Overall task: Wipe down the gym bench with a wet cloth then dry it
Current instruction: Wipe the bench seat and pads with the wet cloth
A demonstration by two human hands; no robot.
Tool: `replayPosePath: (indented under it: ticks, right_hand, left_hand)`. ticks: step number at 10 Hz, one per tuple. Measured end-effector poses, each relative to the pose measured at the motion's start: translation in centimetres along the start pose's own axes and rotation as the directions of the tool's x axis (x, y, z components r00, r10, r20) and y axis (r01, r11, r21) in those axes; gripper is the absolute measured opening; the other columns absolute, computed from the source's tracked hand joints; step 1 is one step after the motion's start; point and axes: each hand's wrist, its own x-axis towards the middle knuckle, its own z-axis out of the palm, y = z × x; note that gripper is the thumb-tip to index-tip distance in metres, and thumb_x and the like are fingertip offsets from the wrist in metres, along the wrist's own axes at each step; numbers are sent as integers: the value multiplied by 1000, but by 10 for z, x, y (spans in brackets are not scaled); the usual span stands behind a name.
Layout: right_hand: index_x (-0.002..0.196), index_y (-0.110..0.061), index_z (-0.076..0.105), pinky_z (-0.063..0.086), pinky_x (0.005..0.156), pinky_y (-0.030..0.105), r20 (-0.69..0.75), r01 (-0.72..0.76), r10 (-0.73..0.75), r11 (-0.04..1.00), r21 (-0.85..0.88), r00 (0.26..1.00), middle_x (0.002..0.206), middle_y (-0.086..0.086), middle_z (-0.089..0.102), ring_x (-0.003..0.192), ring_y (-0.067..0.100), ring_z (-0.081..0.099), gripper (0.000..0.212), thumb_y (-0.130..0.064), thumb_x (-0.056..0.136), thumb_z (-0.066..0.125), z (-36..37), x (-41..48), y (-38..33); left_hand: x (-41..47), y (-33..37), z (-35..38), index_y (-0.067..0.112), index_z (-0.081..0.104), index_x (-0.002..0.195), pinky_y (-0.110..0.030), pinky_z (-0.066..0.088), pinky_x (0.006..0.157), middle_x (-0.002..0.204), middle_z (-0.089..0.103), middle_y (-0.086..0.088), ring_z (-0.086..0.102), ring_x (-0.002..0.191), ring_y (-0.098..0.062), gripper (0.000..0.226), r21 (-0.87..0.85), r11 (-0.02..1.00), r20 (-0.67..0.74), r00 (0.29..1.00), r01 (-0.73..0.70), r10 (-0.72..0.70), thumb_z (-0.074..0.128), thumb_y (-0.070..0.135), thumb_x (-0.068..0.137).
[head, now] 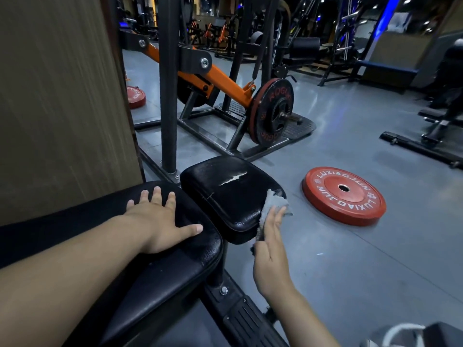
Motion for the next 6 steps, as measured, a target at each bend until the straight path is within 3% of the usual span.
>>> replayPosePath:
  ticks: [1,2,3,4,5,6]
  right_hand:
    - [156,-14,18,3,122,24,50,213,-207,962,-172,977,165,-2,1,152,13,-5,81,10,79,29,-11,0,10]
    - [153,-14,31,6,123,35,176,441,-405,799,-410,897,163,-1,18,152,21,9,72,8,85,41,-28,22,20]
    - [153,-25,31,4,123,34,403,585,-427,641,-498,810,161,-9,22,152,14,11,56,-18,99,40,-56,49,23]
    - [153,-26,33,11,122,35,547,687,-422,517,-510,723,160,-8,26,150,13,16,51,-34,102,37,-74,70,23]
    - [150,-21,40,20,120,38,587,729,-442,500,-467,679,158,-5,32,149,15,23,51,-38,102,41,-78,83,20]
    - [149,-20,41,22,119,40,564,717,-452,527,-456,691,157,-5,34,148,16,26,52,-42,102,39,-75,82,18]
  left_hand:
    - [0,0,0,19,-15,155,-54,3,121,161,-21,-14,-13,150,-36,114,-5,1000,2,1000,1,-1,20,92,74]
    - [0,0,0,19,-15,155,-54,3,121,161,-21,-14,-13,150,-36,113,-1,1000,3,1000,0,0,20,91,74]
    - [1,0,0,20,-14,155,-53,3,121,161,-21,-14,-13,150,-36,113,5,1000,2,1000,3,-3,19,91,74]
    - [2,0,1,19,-15,155,-54,3,121,161,-21,-14,-13,150,-36,113,12,1000,6,1000,5,-5,19,92,74]
    - [2,0,1,20,-15,154,-54,4,121,161,-21,-14,-13,150,-36,114,16,1000,6,1000,8,-8,18,92,73]
    - [2,0,1,20,-15,155,-54,4,121,161,-21,-14,-12,150,-37,114,23,1000,3,1000,11,-11,18,92,73]
